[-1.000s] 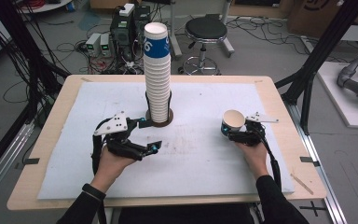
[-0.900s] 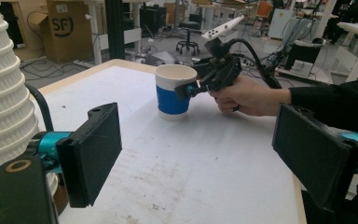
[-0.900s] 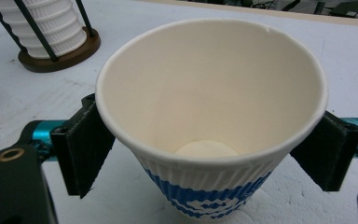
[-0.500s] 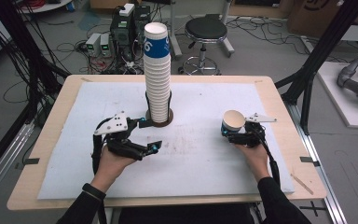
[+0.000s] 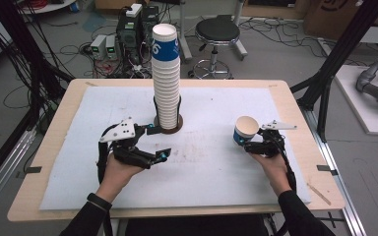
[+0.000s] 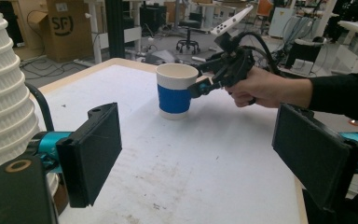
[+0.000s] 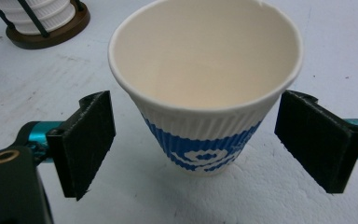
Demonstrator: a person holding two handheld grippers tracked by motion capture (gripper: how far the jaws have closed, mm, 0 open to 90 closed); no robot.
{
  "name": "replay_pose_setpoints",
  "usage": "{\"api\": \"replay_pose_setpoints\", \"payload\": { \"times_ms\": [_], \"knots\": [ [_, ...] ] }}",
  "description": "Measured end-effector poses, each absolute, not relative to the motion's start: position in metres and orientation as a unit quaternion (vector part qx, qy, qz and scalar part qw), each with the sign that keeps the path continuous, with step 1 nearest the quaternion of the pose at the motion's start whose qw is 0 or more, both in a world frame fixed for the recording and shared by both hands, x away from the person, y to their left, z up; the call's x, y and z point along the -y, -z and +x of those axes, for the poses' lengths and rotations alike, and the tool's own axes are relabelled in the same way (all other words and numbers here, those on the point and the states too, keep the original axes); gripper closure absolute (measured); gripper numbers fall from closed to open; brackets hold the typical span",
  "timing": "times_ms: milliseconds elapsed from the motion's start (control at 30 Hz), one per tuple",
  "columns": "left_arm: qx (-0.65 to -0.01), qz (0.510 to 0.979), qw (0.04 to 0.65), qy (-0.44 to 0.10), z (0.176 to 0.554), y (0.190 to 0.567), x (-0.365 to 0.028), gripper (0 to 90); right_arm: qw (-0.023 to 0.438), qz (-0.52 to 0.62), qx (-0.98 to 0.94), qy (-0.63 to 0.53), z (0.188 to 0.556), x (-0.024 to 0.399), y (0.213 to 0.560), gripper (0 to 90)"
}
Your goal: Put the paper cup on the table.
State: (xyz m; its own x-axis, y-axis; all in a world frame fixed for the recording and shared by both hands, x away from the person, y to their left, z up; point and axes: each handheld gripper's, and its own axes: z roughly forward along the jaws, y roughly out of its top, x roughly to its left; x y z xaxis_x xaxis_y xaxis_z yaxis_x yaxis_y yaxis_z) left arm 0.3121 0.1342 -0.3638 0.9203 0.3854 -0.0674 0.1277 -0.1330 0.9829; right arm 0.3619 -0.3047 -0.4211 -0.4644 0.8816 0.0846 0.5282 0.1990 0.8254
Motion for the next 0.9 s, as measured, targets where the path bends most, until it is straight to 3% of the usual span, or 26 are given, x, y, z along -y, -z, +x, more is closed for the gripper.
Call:
{"api": "replay_pose_setpoints", "payload": {
  "times_ms": [433,900],
  "knots": [
    [-0.176,0.745,0.635,-0.102,0.312,0.365,-0.136,15.6,0.209,0.453,-0.741,-0.449,0.335,0.317,0.404,12.2],
    [-0.181,0.746,0.633,-0.103,0.310,0.366,-0.138,15.5,0.182,0.323,-0.745,-0.554,0.312,0.326,0.364,12.5]
  ]
}}
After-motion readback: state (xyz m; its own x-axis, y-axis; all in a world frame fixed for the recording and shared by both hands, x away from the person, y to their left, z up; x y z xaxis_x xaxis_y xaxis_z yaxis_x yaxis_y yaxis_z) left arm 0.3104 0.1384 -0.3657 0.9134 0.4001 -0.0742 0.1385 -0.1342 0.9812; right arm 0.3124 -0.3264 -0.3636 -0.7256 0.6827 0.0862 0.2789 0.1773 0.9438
